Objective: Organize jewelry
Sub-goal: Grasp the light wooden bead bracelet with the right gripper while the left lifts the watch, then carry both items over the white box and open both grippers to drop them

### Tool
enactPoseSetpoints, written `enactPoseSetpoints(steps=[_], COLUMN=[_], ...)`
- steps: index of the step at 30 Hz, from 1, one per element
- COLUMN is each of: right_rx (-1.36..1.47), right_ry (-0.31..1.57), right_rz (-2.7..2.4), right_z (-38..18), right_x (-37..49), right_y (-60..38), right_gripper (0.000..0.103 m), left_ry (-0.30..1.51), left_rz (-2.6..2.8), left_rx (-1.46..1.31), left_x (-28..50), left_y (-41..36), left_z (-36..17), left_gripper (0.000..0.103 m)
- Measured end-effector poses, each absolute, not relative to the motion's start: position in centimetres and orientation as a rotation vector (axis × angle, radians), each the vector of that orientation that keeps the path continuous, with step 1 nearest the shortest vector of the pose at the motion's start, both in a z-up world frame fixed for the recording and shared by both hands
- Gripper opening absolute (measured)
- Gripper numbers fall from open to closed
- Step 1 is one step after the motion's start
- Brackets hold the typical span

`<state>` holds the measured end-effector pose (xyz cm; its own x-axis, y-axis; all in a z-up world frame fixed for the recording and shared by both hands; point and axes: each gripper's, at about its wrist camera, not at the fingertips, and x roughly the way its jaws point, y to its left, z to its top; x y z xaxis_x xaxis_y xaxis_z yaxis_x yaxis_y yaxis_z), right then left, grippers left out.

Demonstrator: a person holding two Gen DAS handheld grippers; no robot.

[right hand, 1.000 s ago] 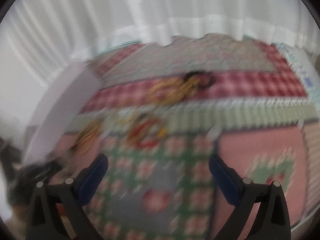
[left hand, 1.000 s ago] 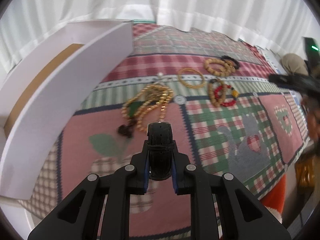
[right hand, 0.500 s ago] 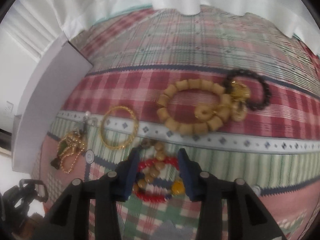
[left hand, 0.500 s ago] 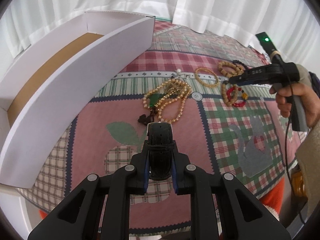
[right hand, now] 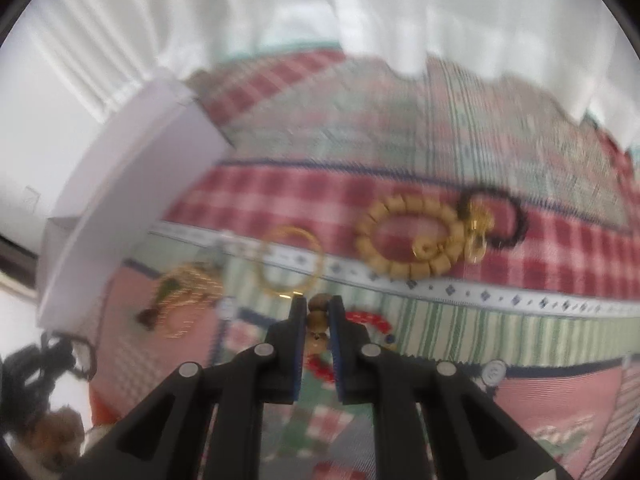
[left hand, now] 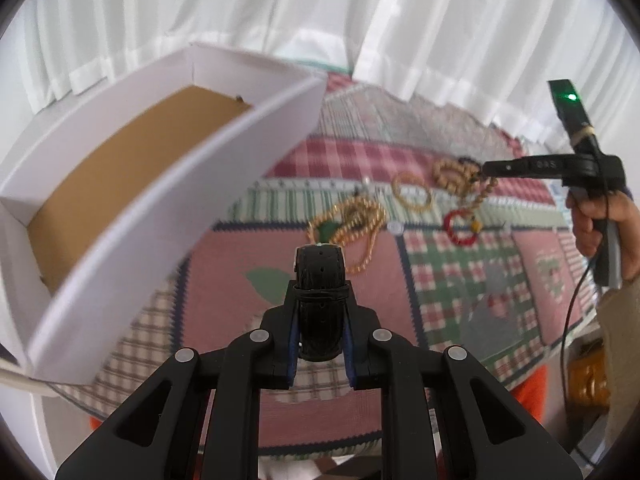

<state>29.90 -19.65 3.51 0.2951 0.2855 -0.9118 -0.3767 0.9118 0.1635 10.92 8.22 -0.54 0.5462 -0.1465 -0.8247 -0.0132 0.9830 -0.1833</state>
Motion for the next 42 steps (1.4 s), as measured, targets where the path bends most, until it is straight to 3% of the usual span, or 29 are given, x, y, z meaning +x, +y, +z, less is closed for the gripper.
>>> enactPoseSetpoints(steps=[12, 19, 28, 30, 31, 32, 33, 34, 37, 39, 42], right_rx=[-0.109, -0.116, -0.14, -0.132, -0.127, -0.119, -0.114, -0.113, -0.135, -0.152, -0.165], right_ry=[0.958, 0.947, 1.011, 1.019, 1.025, 1.026, 1.019, 1.006, 0.941, 0.893, 0.851], right_rz=[0.705, 0.872, 0.957, 0.924, 0.912, 0.895, 0.874, 0.855, 0.811, 0.778, 0.717], right_z=[15.0, 14.6, 9.1, 8.2, 7.9, 7.8, 7.9, 8.1, 9.4, 10.3, 11.0], right_x=[28.8, 29.2, 30.0, 30.3, 30.4, 30.5, 30.5, 30.4, 29.4, 28.4, 26.1], right_y=[-3.0, 9.3, 18.0, 17.9, 17.7, 17.3, 16.7, 16.0, 13.9, 12.2, 8.6], right_gripper=[0.012, 0.012, 0.013, 0.014, 0.016, 0.025, 0.036, 0.04, 0.043, 0.054, 0.064], left_ry=[0.866, 0.895, 0.99, 0.999, 0.994, 0.986, 0.973, 0.961, 0.919, 0.883, 0.843], left_rz=[0.139, 0.29, 0.352, 0.369, 0.375, 0.384, 0.393, 0.399, 0.389, 0.373, 0.334], left_rx=[-0.144, -0.198, -0.266, -0.258, -0.251, -0.244, -0.234, -0.226, -0.211, -0.202, -0.175], left_x=[13.0, 15.5, 16.2, 16.1, 15.9, 15.8, 15.4, 15.2, 14.1, 13.1, 12.0], left_y=[20.5, 27.4, 30.9, 31.1, 31.0, 31.0, 30.8, 30.7, 29.8, 28.7, 25.9], left_z=[6.7, 3.9, -1.5, -2.1, -2.3, -2.1, -1.9, -1.6, -0.3, 0.6, 1.8], left_gripper=[0.017, 0.017, 0.018, 0.027, 0.04, 0.053, 0.058, 0.063, 0.069, 0.074, 0.079])
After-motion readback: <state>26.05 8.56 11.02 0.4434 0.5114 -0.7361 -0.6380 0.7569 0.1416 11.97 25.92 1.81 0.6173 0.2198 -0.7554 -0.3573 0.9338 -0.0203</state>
